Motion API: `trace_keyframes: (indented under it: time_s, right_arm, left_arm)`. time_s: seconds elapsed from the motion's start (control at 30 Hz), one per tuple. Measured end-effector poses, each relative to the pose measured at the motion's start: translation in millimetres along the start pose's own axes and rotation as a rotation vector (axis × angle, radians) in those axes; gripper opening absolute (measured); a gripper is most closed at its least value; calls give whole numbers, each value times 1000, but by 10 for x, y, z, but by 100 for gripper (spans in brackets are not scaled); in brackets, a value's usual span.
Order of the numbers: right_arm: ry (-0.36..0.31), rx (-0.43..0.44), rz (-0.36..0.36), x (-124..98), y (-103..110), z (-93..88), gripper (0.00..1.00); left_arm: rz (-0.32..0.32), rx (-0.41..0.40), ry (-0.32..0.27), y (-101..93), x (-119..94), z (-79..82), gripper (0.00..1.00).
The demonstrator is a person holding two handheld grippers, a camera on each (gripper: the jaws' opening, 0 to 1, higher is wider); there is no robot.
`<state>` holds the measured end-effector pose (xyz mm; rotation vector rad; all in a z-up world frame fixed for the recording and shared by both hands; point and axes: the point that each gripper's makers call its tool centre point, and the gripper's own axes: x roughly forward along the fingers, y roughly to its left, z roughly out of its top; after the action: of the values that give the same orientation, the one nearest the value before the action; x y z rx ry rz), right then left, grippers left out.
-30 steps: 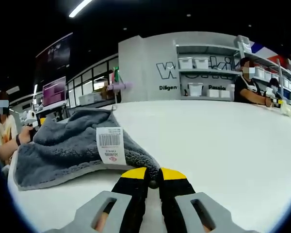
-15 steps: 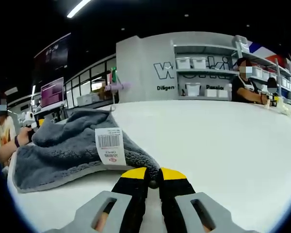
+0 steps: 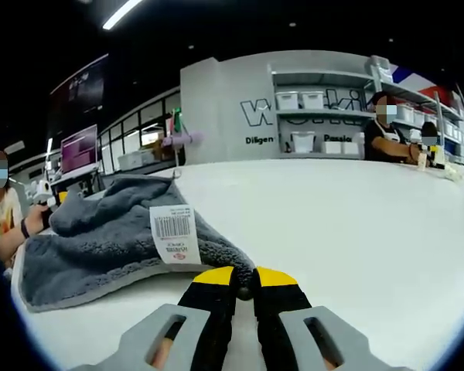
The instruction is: Fold the towel on the table until its edges align and the towel forms a compact rectangular stack.
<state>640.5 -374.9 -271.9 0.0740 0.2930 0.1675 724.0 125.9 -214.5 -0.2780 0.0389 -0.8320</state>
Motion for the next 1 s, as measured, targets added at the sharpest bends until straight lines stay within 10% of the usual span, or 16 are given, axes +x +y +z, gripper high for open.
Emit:
trace_keyframes:
  time_s: [1.0]
  right_arm:
    - [-5, 30, -49, -56, -122, -8, 5]
  left_arm:
    - [68, 2, -7, 125, -47, 12, 2]
